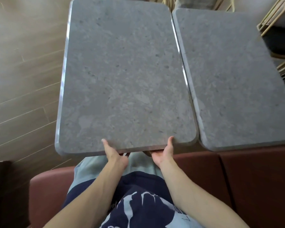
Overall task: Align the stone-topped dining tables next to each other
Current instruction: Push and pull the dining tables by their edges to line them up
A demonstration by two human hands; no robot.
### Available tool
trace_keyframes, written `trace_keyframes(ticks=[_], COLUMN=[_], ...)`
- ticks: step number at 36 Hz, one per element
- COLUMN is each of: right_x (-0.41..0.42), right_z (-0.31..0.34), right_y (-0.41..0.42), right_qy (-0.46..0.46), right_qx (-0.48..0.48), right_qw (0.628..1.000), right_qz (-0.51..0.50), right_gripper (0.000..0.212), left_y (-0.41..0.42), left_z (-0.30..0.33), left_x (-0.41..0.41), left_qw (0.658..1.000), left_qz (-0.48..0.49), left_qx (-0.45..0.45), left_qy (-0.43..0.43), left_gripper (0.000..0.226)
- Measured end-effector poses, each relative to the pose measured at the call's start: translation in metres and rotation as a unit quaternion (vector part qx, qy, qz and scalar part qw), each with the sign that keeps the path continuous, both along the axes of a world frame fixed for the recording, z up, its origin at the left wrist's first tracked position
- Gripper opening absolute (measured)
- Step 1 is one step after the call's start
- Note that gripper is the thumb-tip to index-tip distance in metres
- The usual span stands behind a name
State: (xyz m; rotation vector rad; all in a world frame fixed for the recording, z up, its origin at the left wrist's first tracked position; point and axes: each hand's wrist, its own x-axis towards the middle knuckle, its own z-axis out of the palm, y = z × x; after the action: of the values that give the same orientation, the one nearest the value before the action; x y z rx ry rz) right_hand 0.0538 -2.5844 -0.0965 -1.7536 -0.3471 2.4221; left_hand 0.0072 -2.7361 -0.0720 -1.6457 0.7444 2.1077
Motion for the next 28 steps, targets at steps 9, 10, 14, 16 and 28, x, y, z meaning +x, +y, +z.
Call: trace_keyframes(ticks=[9, 10, 14, 16, 28], right_x=[0.003, 0.004, 0.007, 0.008, 0.012], right_z=[0.003, 0.003, 0.001, -0.002, -0.007], right_y=[0.003, 0.003, 0.004, 0.003, 0.004], right_qy=[0.021, 0.021, 0.033, 0.034, 0.04], right_qx=[-0.009, -0.01, -0.012, -0.014, -0.006], right_qw=[1.0, 1.0, 0.999, 0.999, 0.999], right_qz=[0.01, 0.011, 0.015, 0.015, 0.013], right_gripper=[0.063, 0.064, 0.068, 0.069, 0.074], left_y=[-0.006, -0.005, -0.003, -0.003, -0.005], left_z=[-0.014, -0.015, -0.021, -0.023, -0.02], left_x=[0.004, 0.005, 0.009, 0.01, 0.014], left_qw=[0.998, 0.998, 0.998, 0.997, 0.995], left_qz=[0.047, 0.047, 0.04, 0.041, 0.052], left_qx=[0.007, 0.002, 0.003, 0.011, 0.006], left_qy=[0.034, 0.039, 0.049, 0.059, 0.082], left_gripper=[0.066, 0.066, 0.067, 0.067, 0.059])
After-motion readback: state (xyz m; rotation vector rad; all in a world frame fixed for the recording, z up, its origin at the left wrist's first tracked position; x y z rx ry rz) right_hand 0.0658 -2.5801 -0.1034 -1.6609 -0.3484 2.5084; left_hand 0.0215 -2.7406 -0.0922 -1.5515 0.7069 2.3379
